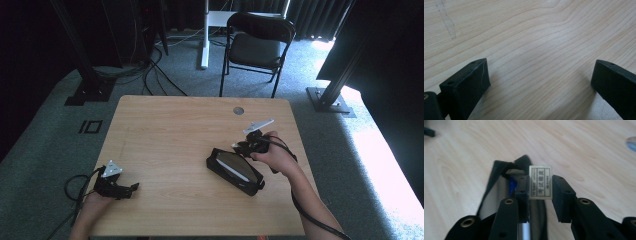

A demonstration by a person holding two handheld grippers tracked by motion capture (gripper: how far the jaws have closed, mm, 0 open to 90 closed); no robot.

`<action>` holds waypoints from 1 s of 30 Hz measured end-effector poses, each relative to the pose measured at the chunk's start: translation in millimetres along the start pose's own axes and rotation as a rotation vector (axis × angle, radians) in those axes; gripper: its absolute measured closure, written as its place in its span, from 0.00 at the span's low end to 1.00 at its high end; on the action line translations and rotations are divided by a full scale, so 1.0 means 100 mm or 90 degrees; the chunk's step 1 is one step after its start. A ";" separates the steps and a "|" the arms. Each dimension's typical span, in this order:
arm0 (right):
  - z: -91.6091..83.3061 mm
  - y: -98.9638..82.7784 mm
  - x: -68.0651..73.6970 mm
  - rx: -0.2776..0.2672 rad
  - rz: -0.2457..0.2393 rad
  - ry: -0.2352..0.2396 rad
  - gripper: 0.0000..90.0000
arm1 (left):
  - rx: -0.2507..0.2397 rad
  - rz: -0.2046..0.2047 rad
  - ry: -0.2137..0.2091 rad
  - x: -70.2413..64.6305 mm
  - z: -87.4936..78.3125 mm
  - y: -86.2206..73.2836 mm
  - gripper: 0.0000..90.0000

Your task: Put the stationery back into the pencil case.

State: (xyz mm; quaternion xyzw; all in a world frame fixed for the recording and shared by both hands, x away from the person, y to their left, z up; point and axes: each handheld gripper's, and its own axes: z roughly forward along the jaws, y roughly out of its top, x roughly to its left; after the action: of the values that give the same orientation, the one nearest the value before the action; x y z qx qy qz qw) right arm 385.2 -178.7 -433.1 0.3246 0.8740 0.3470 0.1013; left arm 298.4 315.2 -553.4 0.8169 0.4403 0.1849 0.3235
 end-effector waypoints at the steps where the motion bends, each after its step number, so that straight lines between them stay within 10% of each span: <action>1: 0.01 0.00 0.02 0.005 0.000 0.007 0.76 | 0.000 0.000 0.000 0.00 0.00 0.00 0.02; 30: 0.55 -0.08 0.29 0.119 -0.053 0.049 0.76 | 0.000 0.000 0.000 0.00 0.00 0.00 0.02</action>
State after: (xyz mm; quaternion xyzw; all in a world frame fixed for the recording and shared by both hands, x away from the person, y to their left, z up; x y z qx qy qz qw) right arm 381.3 -135.4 -477.4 0.2826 0.9185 0.2717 0.0513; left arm 298.4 315.2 -553.5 0.8169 0.4403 0.1849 0.3235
